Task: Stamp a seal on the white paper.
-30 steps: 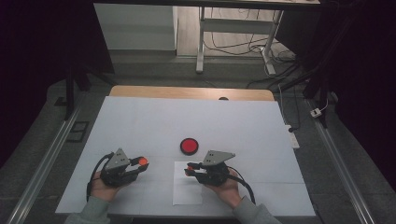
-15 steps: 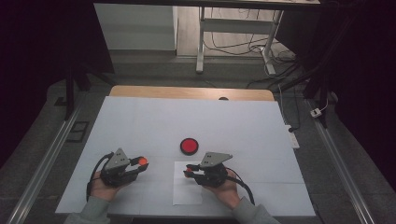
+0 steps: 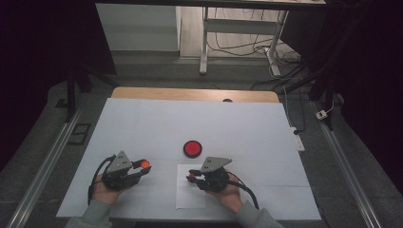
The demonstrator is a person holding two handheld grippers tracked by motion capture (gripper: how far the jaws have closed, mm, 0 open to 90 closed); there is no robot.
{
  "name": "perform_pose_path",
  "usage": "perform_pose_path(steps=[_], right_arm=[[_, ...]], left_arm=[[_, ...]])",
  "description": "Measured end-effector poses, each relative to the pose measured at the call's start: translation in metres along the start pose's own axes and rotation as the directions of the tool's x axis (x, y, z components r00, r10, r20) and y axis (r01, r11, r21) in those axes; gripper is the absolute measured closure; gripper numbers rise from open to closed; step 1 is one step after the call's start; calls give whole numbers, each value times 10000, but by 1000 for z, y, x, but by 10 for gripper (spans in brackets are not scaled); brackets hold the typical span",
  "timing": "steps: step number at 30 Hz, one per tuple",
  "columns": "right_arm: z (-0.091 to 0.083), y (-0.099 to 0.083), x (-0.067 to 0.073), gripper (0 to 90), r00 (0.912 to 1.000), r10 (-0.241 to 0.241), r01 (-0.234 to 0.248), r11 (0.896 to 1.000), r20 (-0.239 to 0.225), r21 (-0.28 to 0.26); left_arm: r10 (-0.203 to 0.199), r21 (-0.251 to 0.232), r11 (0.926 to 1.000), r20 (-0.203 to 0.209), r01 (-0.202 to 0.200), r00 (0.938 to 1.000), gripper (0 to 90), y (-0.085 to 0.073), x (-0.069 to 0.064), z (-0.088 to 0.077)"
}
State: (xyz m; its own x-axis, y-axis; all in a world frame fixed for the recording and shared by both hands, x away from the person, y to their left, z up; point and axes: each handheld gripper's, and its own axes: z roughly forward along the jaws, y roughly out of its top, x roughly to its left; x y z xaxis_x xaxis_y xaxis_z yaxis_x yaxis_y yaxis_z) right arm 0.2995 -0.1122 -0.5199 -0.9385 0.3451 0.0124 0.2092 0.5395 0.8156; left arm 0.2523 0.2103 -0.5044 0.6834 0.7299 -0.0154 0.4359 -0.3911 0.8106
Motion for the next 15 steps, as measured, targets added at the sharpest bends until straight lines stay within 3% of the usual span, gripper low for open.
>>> perform_pose_path(steps=[15], right_arm=[[5, -3, 0, 722, 9999, -60, 57, 9996, 127, 272]], left_arm=[[11, 30, 10000, 16, -11, 10000, 647, 0, 0, 0]])
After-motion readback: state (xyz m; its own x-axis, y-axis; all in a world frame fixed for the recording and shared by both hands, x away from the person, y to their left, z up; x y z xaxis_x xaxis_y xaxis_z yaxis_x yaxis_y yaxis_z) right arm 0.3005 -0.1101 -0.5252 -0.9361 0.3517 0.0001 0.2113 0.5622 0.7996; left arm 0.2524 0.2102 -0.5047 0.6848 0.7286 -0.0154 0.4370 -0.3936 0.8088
